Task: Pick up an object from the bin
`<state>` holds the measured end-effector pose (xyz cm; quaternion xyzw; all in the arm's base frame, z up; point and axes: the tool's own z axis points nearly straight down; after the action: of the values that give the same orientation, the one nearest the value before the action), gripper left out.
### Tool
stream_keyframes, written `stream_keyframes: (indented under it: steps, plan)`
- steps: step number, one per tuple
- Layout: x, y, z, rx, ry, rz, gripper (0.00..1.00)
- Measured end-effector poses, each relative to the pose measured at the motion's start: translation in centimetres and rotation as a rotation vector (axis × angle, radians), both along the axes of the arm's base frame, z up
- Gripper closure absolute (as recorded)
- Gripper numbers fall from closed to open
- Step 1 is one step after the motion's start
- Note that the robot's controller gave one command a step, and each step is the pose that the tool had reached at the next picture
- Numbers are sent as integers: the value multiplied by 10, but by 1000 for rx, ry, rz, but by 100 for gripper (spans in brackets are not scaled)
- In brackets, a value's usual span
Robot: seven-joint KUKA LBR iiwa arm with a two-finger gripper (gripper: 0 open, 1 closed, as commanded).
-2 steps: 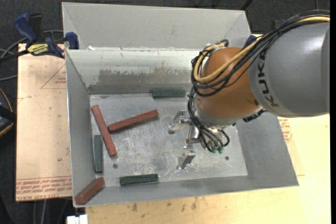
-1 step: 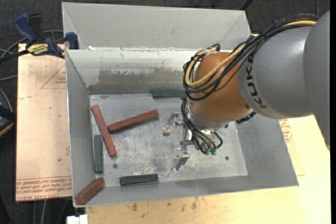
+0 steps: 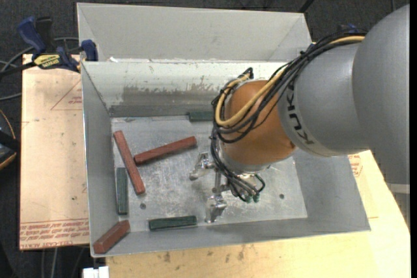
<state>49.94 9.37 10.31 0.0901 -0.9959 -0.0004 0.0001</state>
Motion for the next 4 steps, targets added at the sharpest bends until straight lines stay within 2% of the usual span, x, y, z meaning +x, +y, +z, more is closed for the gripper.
stream_keyframes:
  steps: [1,2,3,4]
  plan:
    - [-10,9,-22,1,-7,79,0]
    - [-12,41,-27,0,-15,-68,0]
    - [-2,81,-26,6,-17,60,100]
    - [-2,81,-26,6,-17,60,100]
